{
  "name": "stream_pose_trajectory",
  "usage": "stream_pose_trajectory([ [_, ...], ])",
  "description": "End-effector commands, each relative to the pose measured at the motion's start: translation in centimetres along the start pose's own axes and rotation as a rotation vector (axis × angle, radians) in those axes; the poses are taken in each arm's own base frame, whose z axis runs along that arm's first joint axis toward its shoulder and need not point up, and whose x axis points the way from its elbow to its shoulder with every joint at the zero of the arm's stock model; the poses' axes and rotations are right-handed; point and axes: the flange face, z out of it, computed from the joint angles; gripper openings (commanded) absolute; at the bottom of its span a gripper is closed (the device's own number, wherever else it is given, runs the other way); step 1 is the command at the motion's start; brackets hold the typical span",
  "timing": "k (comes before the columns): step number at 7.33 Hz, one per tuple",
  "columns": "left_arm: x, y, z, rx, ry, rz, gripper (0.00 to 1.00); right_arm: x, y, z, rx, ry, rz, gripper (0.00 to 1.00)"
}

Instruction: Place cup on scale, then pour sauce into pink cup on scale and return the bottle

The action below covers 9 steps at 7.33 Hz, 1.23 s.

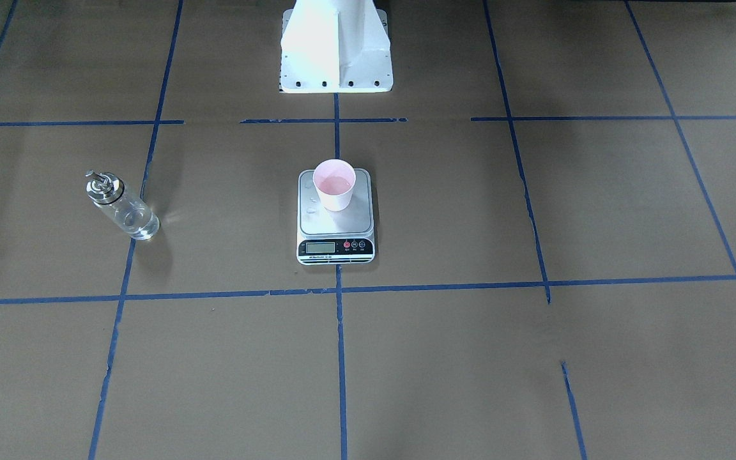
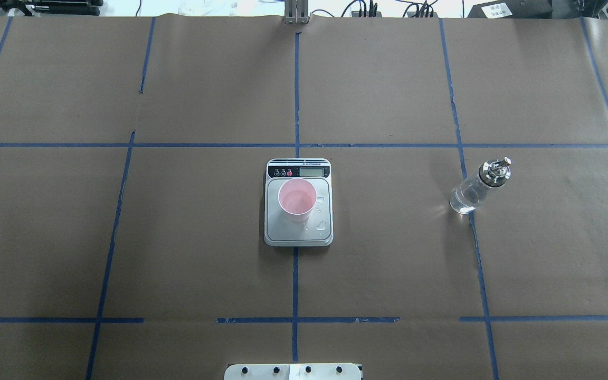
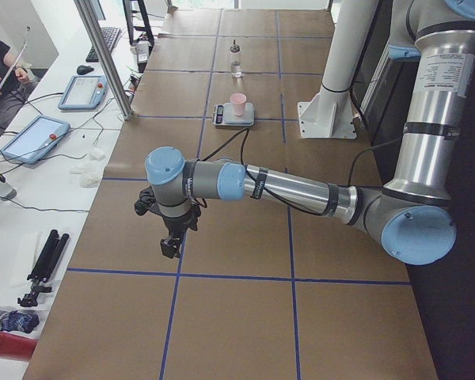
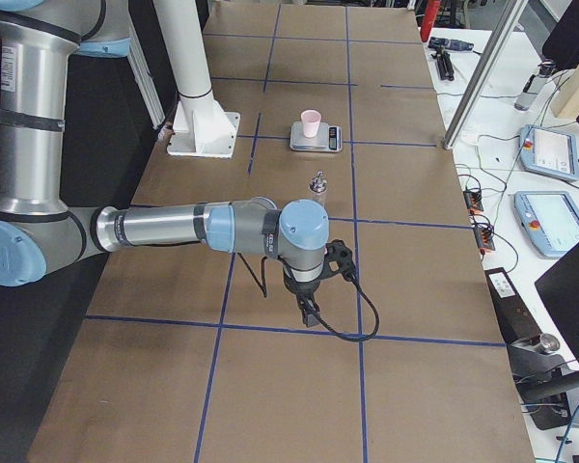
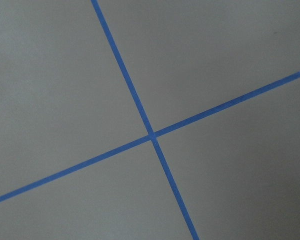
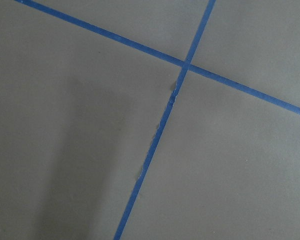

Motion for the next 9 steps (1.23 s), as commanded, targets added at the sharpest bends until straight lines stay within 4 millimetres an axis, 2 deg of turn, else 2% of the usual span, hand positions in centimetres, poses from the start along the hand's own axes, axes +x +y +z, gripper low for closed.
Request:
stream_pose_trajectory([
  [1, -1.0, 3.1, 2.2, -0.057, 0.025, -0.053, 1.0, 0.4, -0.4, 0.2, 0.001, 0.0, 0.005, 1.0],
  [2, -1.7, 5.2, 4.0, -0.078, 0.043, -0.013, 1.0, 0.9, -0.7, 0.7, -0.005, -0.006, 0.012, 1.0],
  [3, -2.3, 5.7, 4.8, -0.092, 0.054, 0.047, 1.0, 1.6, -1.8, 0.9, -0.009, -0.009, 0.017, 1.0],
  [4, -2.5, 5.8, 5.0, -0.095, 0.055, 0.044, 1.0, 2.4, -2.8, 1.4, -0.016, -0.014, 0.024, 1.0],
  [5, -2.7, 6.0, 5.3, -0.099, 0.057, 0.04, 1.0, 2.7, -2.9, 1.8, -0.022, -0.017, 0.047, 1.0],
  [6, -2.7, 5.9, 5.3, -0.093, 0.055, 0.046, 1.0, 2.4, -3.2, 2.0, -0.027, -0.02, 0.144, 1.0],
  [9, -2.5, 5.8, 4.8, -0.084, 0.049, 0.05, 1.0, 1.8, -4.7, 2.0, -0.026, -0.023, 0.157, 1.0],
])
